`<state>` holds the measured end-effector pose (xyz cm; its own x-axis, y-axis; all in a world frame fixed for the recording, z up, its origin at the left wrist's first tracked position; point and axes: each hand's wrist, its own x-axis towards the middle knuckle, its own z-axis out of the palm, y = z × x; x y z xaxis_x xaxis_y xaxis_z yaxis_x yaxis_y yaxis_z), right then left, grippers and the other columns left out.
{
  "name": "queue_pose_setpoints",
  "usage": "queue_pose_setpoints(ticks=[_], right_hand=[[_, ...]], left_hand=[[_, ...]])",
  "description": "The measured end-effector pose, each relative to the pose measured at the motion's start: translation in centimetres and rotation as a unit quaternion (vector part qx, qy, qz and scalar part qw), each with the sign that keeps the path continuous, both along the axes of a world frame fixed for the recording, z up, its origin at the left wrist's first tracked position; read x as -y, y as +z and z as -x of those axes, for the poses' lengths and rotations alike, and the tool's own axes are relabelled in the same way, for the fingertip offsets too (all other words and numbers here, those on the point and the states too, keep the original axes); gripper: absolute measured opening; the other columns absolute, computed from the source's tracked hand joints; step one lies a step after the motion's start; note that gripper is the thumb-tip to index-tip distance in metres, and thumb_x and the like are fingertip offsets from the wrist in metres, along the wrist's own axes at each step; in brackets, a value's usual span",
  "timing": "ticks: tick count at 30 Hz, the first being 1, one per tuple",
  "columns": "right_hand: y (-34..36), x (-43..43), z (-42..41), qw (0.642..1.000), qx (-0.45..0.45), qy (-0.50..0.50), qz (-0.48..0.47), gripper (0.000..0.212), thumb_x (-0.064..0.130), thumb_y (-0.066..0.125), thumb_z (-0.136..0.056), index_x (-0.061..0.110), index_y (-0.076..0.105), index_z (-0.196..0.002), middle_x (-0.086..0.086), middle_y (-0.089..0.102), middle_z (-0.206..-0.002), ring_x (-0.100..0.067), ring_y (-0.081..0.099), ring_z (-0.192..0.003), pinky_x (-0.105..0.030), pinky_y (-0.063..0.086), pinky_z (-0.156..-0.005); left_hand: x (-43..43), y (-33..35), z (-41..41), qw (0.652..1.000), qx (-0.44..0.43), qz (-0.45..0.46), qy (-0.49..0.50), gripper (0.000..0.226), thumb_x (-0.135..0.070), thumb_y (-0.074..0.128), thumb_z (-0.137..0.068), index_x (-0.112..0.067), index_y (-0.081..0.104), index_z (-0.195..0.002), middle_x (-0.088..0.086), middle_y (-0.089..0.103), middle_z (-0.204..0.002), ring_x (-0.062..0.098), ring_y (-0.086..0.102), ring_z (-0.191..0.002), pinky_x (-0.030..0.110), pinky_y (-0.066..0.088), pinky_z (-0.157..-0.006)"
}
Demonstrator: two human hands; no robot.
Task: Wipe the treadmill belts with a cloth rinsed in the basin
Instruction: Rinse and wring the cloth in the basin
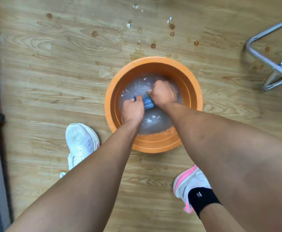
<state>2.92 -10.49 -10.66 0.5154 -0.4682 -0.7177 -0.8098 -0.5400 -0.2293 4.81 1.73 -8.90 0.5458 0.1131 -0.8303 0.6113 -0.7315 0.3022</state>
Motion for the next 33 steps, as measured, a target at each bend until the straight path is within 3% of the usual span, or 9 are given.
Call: queue_pose_setpoints(ticks=[3, 6, 10, 14, 17, 20, 24, 28, 33], right_hand=[[-0.2, 0.9, 0.4, 0.994, 0.027, -0.106, -0.001, 0.034, 0.039, 0.07, -0.093, 0.006, 0.076, -0.101, -0.018, 0.076, -0.11, -0.037, 0.071, -0.106, -0.035, 0.053, -0.084], [-0.7, 1.2, 0.7, 0.976, 0.08, -0.199, -0.042, 0.03, 0.04, 0.069, -0.091, 0.012, 0.073, -0.082, -0.009, 0.076, -0.09, -0.031, 0.071, -0.094, -0.031, 0.048, -0.076], [-0.3, -1.0, 1.2, 0.952, 0.105, -0.253, -0.138, 0.064, 0.054, 0.072, -0.091, 0.019, 0.035, -0.053, 0.007, 0.036, -0.044, -0.014, 0.036, -0.046, -0.033, 0.028, -0.052], [-1.7, -3.5, 2.0, 0.925, 0.118, -0.329, -0.147, 0.054, 0.045, 0.078, -0.088, 0.022, 0.038, -0.06, 0.006, 0.044, -0.053, -0.02, 0.044, -0.057, -0.032, 0.039, -0.058], [-2.8, -4.0, 2.3, 0.908, 0.112, -0.387, -0.114, 0.039, 0.025, 0.072, -0.088, 0.02, 0.042, -0.065, 0.001, 0.054, -0.062, -0.023, 0.053, -0.064, -0.037, 0.052, -0.065], [-3.0, -3.5, 1.6, 0.909, 0.088, -0.396, -0.091, 0.026, 0.016, 0.062, -0.09, 0.018, 0.044, -0.07, 0.0, 0.059, -0.075, -0.025, 0.06, -0.077, -0.035, 0.054, -0.077], [-2.7, -2.1, 1.1, 0.866, 0.079, -0.484, -0.096, 0.024, 0.026, 0.081, -0.076, 0.015, 0.06, -0.079, -0.005, 0.074, -0.086, -0.025, 0.073, -0.08, -0.044, 0.063, -0.081], [-2.3, 0.7, 1.6, 0.92, 0.042, -0.389, -0.022, 0.042, 0.042, 0.077, -0.089, 0.008, 0.072, -0.113, -0.011, 0.075, -0.116, -0.028, 0.071, -0.107, -0.034, 0.055, -0.092], [-0.6, -1.8, 1.3, 0.923, 0.112, -0.36, -0.075, 0.045, 0.042, 0.065, -0.096, 0.018, 0.046, -0.063, 0.001, 0.055, -0.065, -0.025, 0.051, -0.071, -0.035, 0.041, -0.069]], left_hand=[[0.7, -0.1, -0.4, 0.998, 0.056, -0.024, -0.014, 0.032, -0.038, 0.055, -0.103, -0.011, 0.072, -0.096, 0.02, 0.072, -0.11, 0.041, 0.065, -0.111, 0.038, 0.047, -0.087], [1.3, -0.8, -0.8, 0.998, 0.054, -0.01, -0.019, 0.044, -0.033, 0.058, -0.105, -0.006, 0.054, -0.14, 0.021, 0.062, -0.14, 0.039, 0.057, -0.131, 0.039, 0.043, -0.105], [2.2, -2.4, -0.1, 0.992, -0.037, 0.096, 0.07, 0.058, -0.042, 0.053, -0.105, -0.011, 0.04, -0.153, 0.016, 0.066, -0.134, 0.033, 0.071, -0.111, 0.04, 0.061, -0.086], [2.8, -2.6, 0.8, 0.97, -0.105, 0.122, 0.183, 0.035, -0.044, 0.046, -0.109, -0.014, 0.066, -0.107, 0.007, 0.068, -0.082, 0.019, 0.065, -0.06, 0.021, 0.05, -0.046], [2.9, -2.7, 1.1, 0.953, -0.124, 0.132, 0.243, 0.033, -0.032, 0.049, -0.11, -0.013, 0.059, -0.084, 0.008, 0.059, -0.066, 0.019, 0.058, -0.044, 0.022, 0.047, -0.041], [3.0, -2.8, 1.7, 0.965, -0.08, 0.118, 0.219, 0.033, -0.026, 0.049, -0.106, -0.013, 0.056, -0.076, 0.01, 0.062, -0.068, 0.025, 0.064, -0.06, 0.038, 0.061, -0.061], [3.3, -1.3, -0.3, 0.988, 0.011, 0.096, 0.117, 0.042, -0.03, 0.055, -0.1, -0.014, 0.053, -0.061, 0.002, 0.055, -0.058, 0.025, 0.053, -0.062, 0.034, 0.043, -0.063], [2.8, -0.9, -1.6, 0.996, 0.055, 0.059, 0.032, 0.049, -0.038, 0.058, -0.098, -0.013, 0.046, -0.057, 0.003, 0.052, -0.058, 0.03, 0.047, -0.062, 0.036, 0.035, -0.063], [2.8, -2.1, -1.7, 0.998, 0.058, 0.037, -0.001, 0.022, -0.032, 0.058, -0.104, -0.012, 0.068, -0.1, 0.019, 0.072, -0.115, 0.04, 0.066, -0.11, 0.036, 0.052, -0.09]])
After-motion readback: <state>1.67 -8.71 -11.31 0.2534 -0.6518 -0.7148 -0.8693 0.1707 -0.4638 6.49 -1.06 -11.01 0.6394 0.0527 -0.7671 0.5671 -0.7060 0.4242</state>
